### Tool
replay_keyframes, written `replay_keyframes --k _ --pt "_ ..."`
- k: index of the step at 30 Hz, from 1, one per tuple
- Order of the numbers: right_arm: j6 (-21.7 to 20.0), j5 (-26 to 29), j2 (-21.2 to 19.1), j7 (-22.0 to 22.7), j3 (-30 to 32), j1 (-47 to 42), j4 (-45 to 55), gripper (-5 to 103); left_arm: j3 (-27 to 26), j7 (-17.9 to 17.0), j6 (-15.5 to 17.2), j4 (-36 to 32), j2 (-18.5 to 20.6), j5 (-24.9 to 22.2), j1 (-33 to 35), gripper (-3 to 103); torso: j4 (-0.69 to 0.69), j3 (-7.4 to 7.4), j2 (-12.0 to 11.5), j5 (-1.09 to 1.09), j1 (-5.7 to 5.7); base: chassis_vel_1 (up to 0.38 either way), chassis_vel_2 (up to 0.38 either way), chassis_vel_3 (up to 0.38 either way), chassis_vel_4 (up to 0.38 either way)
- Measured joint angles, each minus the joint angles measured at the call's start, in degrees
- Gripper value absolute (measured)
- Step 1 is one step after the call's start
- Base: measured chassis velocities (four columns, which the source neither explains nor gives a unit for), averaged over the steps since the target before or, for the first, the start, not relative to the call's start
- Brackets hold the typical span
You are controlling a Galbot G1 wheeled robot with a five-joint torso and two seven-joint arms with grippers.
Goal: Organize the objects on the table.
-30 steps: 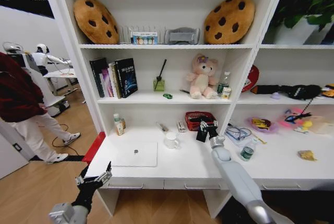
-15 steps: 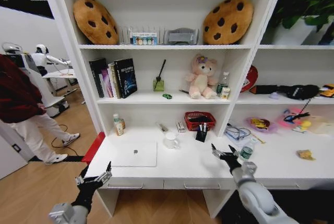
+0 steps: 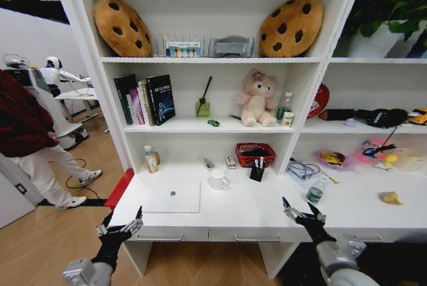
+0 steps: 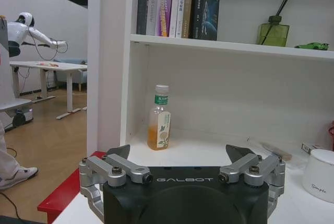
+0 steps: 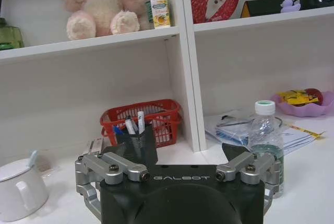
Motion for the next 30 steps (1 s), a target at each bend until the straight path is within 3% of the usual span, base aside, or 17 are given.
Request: replay_keyframes --k 13,16,21,26,30 --pt "1.04 -0.76 -1.35 -1.40 -0.28 3.26 -3.37 100 0.02 0.00 0.01 0.00 0.00 0.00 0.00 100 -0.02 0.00 -0.01 0.01 0.01 -0.206 -0.212 0.212 0.202" --pt "3.43 -3.73 -2.51 -6.63 -0.75 4.97 -6.91 100 0.03 0.01 0.01 0.00 -0.01 -0.01 0.00 100 0.01 0.01 -0.02 0.04 0.02 -0.115 -0.159 0.134 0.116" --pt "3.29 -6.20 -3.51 -10.92 -0.49 6.25 -10.81 100 0.02 0.01 0.01 0.00 -0.01 0.00 0.00 100 -0.02 0.00 -0.01 0.01 0.01 0.002 -0.039 0.031 0.009" --pt "3.75 -10.15 -5.51 -12.40 -4.98 15.19 -20.43 100 -0.01 -0.02 0.01 0.00 0.00 0.00 0.00 100 0.00 0.01 -0.01 0.02 0.01 0.042 0.056 -0.064 -0.051" --pt "2.64 -10.30 -7.09 -12.55 -8.89 21.81 -25.45 100 -0.01 -0.02 0.01 0.00 0.00 0.00 0.00 100 0.02 0.01 -0.01 0.02 0.01 0.017 0.027 -0.011 -0.007"
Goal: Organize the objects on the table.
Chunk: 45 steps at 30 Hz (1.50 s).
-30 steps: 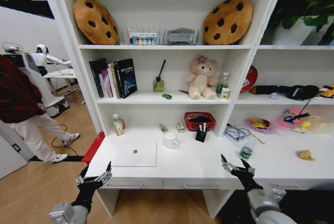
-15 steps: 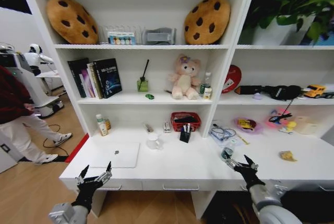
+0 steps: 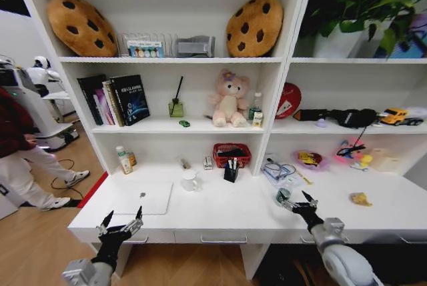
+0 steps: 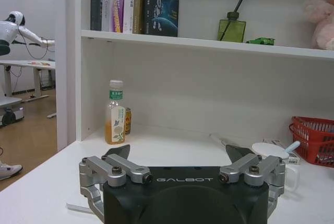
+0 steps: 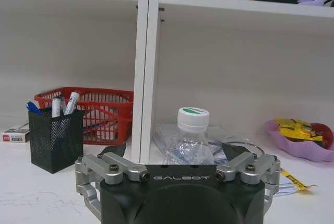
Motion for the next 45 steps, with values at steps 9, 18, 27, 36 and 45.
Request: replay_keyframes --k 9,18,27,36,45 --pt "-0.99 1.79 -0.38 -0.78 -2.50 4.23 -5.11 85 0.02 0.01 0.00 0.00 0.00 0.00 0.00 100 -0.03 0.00 0.00 0.00 0.00 0.000 0.000 0.000 0.000" --pt "-0.21 2.94 -0.01 -1.67 -1.05 2.32 -4.75 52 0.02 0.02 0.00 0.00 -0.01 0.00 0.00 100 -0.03 0.00 0.00 0.00 0.00 0.000 0.000 0.000 0.000" --pt "-0.46 4.00 0.04 -1.58 0.23 0.47 -0.62 27 0.02 0.02 0.00 0.00 0.00 0.00 0.00 100 -0.01 0.00 0.00 0.01 0.00 0.000 0.000 0.000 0.000" --pt "15.46 7.21 2.21 -30.52 9.45 -21.24 7.98 26 0.02 0.03 0.00 0.00 0.00 0.00 0.00 100 -0.06 -0.02 0.02 -0.02 -0.02 0.000 0.000 0.000 0.000" --pt "25.78 5.73 5.17 -71.42 14.19 -26.87 -3.53 26 0.02 0.02 0.00 0.00 0.00 0.00 0.00 100 -0.03 -0.01 0.02 0.00 -0.02 0.000 0.000 0.000 0.000"
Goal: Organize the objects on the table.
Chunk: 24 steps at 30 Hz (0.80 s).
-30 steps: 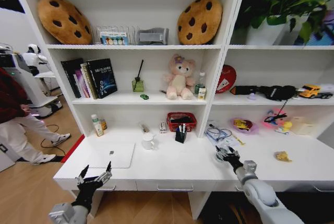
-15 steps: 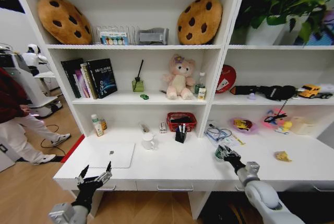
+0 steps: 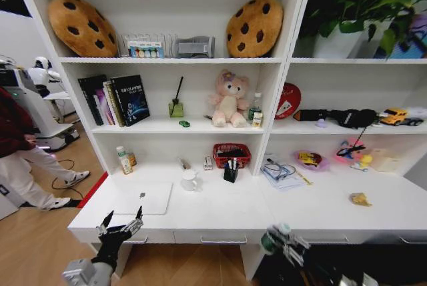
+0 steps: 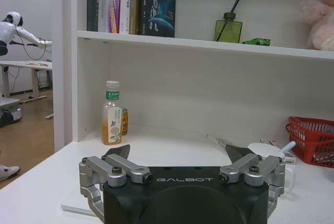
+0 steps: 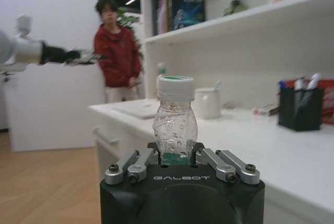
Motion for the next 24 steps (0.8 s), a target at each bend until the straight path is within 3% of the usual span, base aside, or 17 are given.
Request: replay_keyframes --k 1,2,5,6,8,9,11,12,13,15,16,17,19,20,21,23,24 --pt "0.26 -3.15 0.15 -6.09 0.27 1.57 -4.04 26 0.00 0.00 0.00 0.00 0.00 0.00 0.00 100 0.01 0.00 0.00 0.02 0.00 0.000 0.000 0.000 0.000" --pt "0.26 -3.15 0.15 -6.09 0.27 1.57 -4.04 26 0.00 0.00 0.00 0.00 0.00 0.00 0.00 100 0.01 0.00 0.00 0.02 0.00 0.000 0.000 0.000 0.000" --pt "0.75 -9.33 -0.42 -12.99 0.36 5.12 -11.23 26 0.00 0.00 0.00 0.00 0.00 0.00 0.00 100 0.01 0.00 0.00 0.00 0.00 0.000 0.000 0.000 0.000" --pt "0.75 -9.33 -0.42 -12.99 0.36 5.12 -11.23 26 0.00 0.00 0.00 0.00 0.00 0.00 0.00 100 0.01 0.00 0.00 0.00 0.00 0.000 0.000 0.000 0.000" --pt "0.90 -16.91 -0.56 -13.65 0.47 8.34 -15.65 26 0.00 0.00 0.00 0.00 0.00 0.00 0.00 100 0.01 0.01 -0.01 0.01 0.00 0.000 0.000 0.000 0.000" --pt "0.90 -16.91 -0.56 -13.65 0.47 8.34 -15.65 26 0.00 0.00 0.00 0.00 0.00 0.00 0.00 100 0.01 0.01 -0.01 0.01 0.00 0.000 0.000 0.000 0.000" --pt "2.31 -28.29 -0.42 -11.55 1.49 11.51 -19.50 26 0.00 -0.01 0.00 0.00 0.00 0.00 0.00 100 0.00 0.01 -0.01 0.00 0.01 0.000 0.000 0.000 0.000" --pt "2.31 -28.29 -0.42 -11.55 1.49 11.51 -19.50 26 0.00 -0.01 0.00 0.00 0.00 0.00 0.00 100 0.00 0.01 -0.01 0.00 0.01 0.000 0.000 0.000 0.000" --pt "4.86 -36.78 0.14 -8.36 2.60 13.74 -21.46 26 0.01 -0.01 0.00 0.00 0.00 0.00 0.00 100 0.00 0.01 -0.01 -0.01 0.01 0.000 0.000 0.000 0.000" --pt "8.17 -48.10 1.41 -2.07 3.59 17.00 -24.97 26 0.00 -0.01 0.00 0.00 0.00 0.00 0.00 100 0.02 0.01 -0.02 -0.02 0.01 0.000 0.000 0.000 0.000" --pt "8.77 -52.22 2.07 5.22 3.01 18.79 -28.56 26 0.00 -0.01 0.00 0.00 0.00 0.00 0.00 100 0.02 0.01 -0.02 0.00 0.01 0.000 0.000 0.000 0.000" --pt "8.77 -52.22 2.07 5.22 3.01 18.79 -28.56 26 0.00 -0.01 0.00 0.00 0.00 0.00 0.00 100 0.02 0.01 -0.02 0.00 0.01 0.000 0.000 0.000 0.000" --pt "7.67 -60.69 4.03 20.70 2.29 21.47 -34.32 26 0.00 -0.02 0.00 0.00 0.00 0.00 -0.01 100 0.00 0.01 -0.02 -0.01 0.02 0.000 0.000 0.000 0.000" --pt "7.67 -60.69 4.03 20.70 2.29 21.47 -34.32 26 0.00 -0.02 0.00 0.00 0.00 0.00 -0.01 100 0.00 0.01 -0.02 -0.01 0.02 0.000 0.000 0.000 0.000" --pt "7.20 -64.84 5.34 27.80 2.01 22.92 -37.41 26 0.00 -0.02 0.00 0.00 0.00 0.00 0.00 100 0.00 0.01 -0.02 -0.01 0.02 0.000 0.000 0.000 0.000" --pt "6.84 -66.97 7.33 37.73 0.87 25.12 -42.85 26 0.00 -0.02 0.00 0.00 0.00 0.00 0.00 100 0.00 0.01 -0.02 0.00 0.02 0.000 0.000 0.000 0.000" --pt "6.84 -66.97 7.33 37.73 0.87 25.12 -42.85 26 0.00 -0.02 0.00 0.00 0.00 0.00 0.00 100 0.00 0.01 -0.02 0.00 0.02 0.000 0.000 0.000 0.000"
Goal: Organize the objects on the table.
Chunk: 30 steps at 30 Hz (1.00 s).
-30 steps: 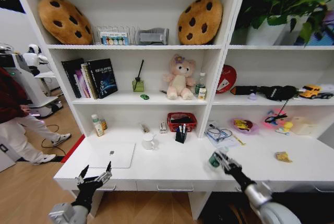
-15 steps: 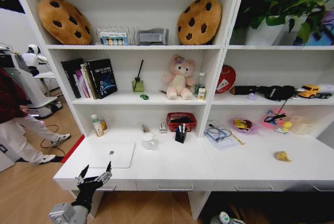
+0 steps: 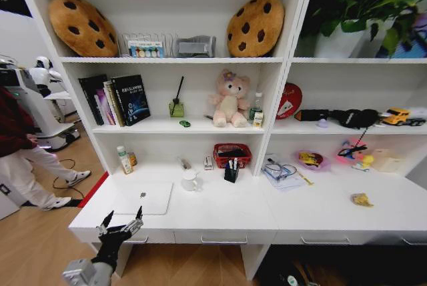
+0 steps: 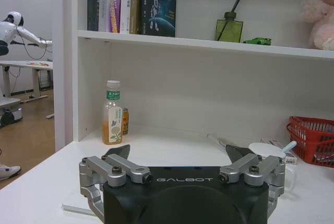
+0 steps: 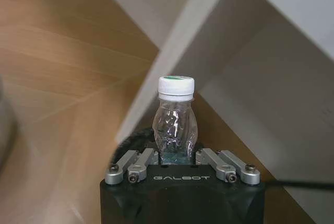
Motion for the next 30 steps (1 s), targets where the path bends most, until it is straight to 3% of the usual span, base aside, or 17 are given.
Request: replay_keyframes --k 2,3,6,15,21,25,30 --pt "5.11 1.06 2.17 8.04 -0.88 4.49 -10.17 26 -0.01 0.01 0.00 0.00 0.00 0.00 -0.01 100 0.00 0.00 0.00 -0.02 0.00 0.000 0.000 0.000 0.000" --pt "5.11 1.06 2.17 8.04 -0.88 4.49 -10.17 26 -0.01 0.01 0.00 0.00 0.00 0.00 -0.01 100 0.00 0.00 0.00 -0.02 0.00 0.000 0.000 0.000 0.000" --pt "12.54 0.82 3.49 16.66 -1.52 11.84 -24.92 26 0.00 0.01 0.00 0.00 0.00 0.00 0.00 100 0.02 0.00 0.00 0.00 0.00 0.000 0.000 0.000 0.000" --pt "13.06 2.58 4.26 23.00 -1.55 18.44 -33.78 26 0.00 0.01 0.00 0.00 0.00 0.00 0.00 100 0.02 0.00 0.00 -0.01 0.00 0.000 0.000 0.000 0.000" --pt "10.80 5.93 3.92 23.60 -1.48 19.12 -34.45 25 0.00 0.01 -0.01 0.00 0.00 0.00 0.00 100 0.00 0.00 0.00 0.00 0.00 0.000 0.000 0.000 0.000" --pt "10.07 6.04 3.78 24.56 -1.66 18.69 -34.31 36 0.00 0.01 0.00 0.00 0.00 0.00 0.00 100 0.00 0.00 0.00 -0.01 0.00 0.000 0.000 0.000 0.000" --pt "9.58 8.54 3.82 26.92 -2.09 18.07 -34.17 57 0.00 0.01 0.00 0.00 0.00 0.00 0.00 100 0.01 0.00 0.00 -0.01 0.00 0.000 0.000 0.000 0.000"
